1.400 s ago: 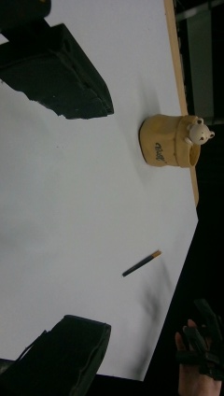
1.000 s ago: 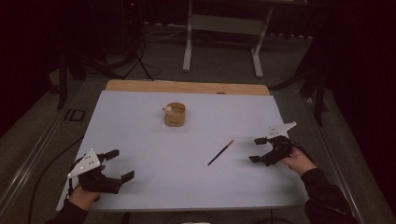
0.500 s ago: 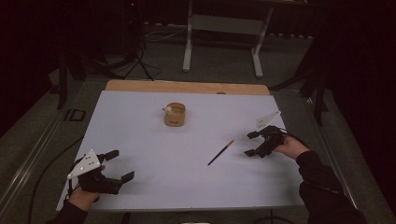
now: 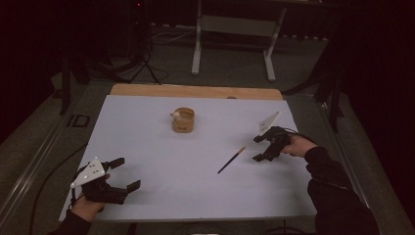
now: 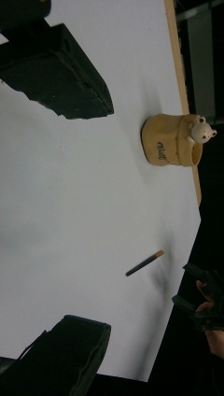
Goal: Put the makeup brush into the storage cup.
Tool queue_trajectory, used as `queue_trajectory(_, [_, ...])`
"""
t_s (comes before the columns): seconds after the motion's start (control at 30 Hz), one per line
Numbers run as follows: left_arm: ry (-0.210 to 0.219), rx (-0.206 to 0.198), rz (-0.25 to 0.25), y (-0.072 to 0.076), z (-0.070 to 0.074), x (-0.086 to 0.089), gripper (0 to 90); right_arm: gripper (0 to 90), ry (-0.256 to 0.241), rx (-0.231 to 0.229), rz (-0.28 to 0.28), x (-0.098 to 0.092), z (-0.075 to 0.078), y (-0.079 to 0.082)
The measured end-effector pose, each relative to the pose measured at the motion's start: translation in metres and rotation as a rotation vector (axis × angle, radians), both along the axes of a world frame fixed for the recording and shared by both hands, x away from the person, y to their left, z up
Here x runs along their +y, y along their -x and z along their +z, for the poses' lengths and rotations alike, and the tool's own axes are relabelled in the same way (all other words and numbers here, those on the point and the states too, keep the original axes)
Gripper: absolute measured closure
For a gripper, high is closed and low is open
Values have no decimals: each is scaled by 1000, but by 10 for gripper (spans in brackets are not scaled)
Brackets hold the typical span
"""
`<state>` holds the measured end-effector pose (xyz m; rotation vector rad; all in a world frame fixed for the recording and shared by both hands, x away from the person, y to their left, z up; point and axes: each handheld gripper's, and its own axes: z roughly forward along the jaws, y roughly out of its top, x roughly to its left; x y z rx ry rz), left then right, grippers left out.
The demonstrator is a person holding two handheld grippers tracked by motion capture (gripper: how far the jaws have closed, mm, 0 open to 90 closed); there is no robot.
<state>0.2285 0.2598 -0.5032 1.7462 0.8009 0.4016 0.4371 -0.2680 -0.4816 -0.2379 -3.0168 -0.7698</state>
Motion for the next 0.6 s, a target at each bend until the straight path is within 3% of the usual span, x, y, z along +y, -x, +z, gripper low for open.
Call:
queue_trajectory(0.13, [2, 2, 0, 0, 0, 0, 6, 152, 44, -13, 35, 6, -1, -1])
queue_trajectory(0.23, [4, 2, 0, 0, 0, 0, 6, 147, 50, -28, 46, 10, -1, -1])
queue_trajectory(0.4, [5, 3, 0, 0, 0, 1, 5, 145, 85, -73, 109, 23, 2, -3])
queue_trajectory(0.6, [9, 4, 0, 0, 0, 1, 5, 171, 120, -85, 178, 34, 5, -5])
